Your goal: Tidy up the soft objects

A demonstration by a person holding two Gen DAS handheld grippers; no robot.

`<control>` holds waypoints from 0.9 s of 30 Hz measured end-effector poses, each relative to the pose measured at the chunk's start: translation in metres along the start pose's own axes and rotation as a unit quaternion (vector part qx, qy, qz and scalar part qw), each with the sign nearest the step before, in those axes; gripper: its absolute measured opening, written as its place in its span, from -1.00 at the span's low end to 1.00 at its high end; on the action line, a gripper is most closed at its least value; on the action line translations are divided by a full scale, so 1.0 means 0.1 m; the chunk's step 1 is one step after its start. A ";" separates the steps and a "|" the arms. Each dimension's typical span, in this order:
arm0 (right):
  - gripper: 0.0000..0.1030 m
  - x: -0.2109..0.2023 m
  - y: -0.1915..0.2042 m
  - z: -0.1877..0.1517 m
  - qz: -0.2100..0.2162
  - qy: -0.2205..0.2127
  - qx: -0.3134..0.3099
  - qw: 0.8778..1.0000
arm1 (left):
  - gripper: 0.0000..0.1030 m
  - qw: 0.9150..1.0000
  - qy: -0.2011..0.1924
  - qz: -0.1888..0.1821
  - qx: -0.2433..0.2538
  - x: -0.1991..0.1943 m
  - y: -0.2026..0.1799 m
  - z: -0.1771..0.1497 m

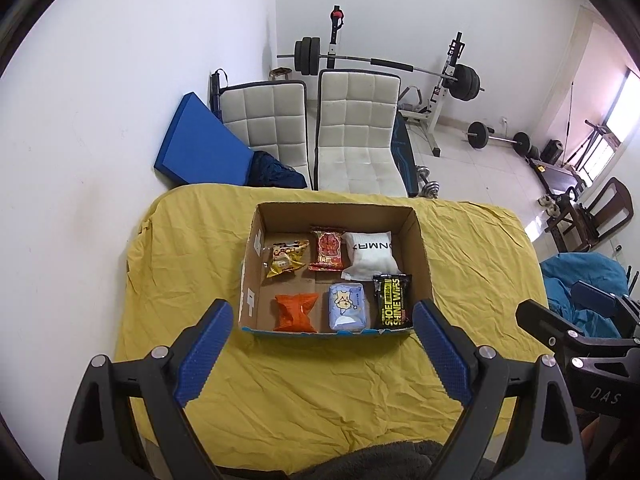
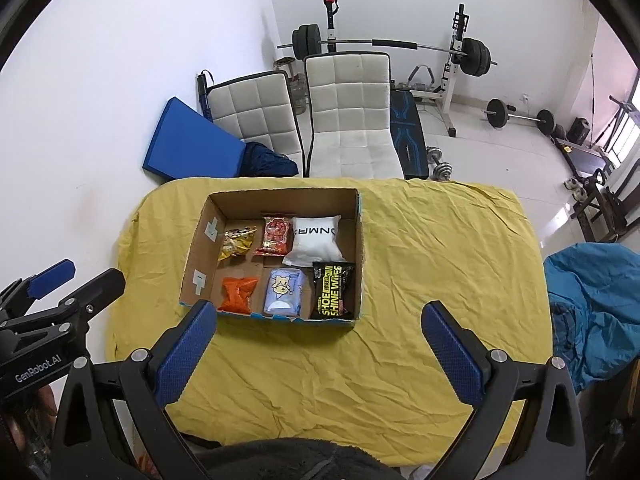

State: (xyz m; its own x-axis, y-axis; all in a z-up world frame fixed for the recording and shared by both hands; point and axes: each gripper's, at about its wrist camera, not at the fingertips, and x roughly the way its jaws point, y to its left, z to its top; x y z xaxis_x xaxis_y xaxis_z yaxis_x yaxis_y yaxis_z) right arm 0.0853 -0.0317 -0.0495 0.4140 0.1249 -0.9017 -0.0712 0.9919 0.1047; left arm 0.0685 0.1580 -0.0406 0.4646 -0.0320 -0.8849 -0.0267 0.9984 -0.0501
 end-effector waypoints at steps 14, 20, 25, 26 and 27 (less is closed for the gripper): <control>1.00 -0.04 -0.04 -0.04 -0.012 -0.002 0.005 1.000 | 0.79 1.000 0.000 0.005 0.000 -0.06 -0.01 -0.04; 1.00 -0.08 -0.05 -0.06 -0.013 -0.002 0.004 1.000 | 0.79 1.000 0.001 0.007 -0.009 -0.10 0.04 -0.05; 1.00 -0.12 -0.07 -0.06 -0.019 -0.007 0.003 1.000 | 0.79 1.000 0.004 0.012 -0.010 -0.12 0.05 -0.06; 1.00 -0.14 -0.07 -0.06 -0.021 -0.008 0.003 1.000 | 0.79 1.000 0.004 0.013 -0.011 -0.13 0.06 -0.06; 1.00 -0.15 -0.08 -0.06 -0.021 -0.009 0.005 1.000 | 0.79 1.000 0.004 0.013 -0.012 -0.13 0.06 -0.06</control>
State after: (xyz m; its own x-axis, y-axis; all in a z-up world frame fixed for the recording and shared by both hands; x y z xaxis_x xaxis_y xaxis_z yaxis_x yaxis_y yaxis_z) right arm 0.0740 -0.0413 -0.0399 0.4331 0.0831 -0.8975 -0.0450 0.9965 0.0706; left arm 0.0569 0.1645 -0.0326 0.4560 -0.0065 -0.8900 -0.0594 0.9975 -0.0377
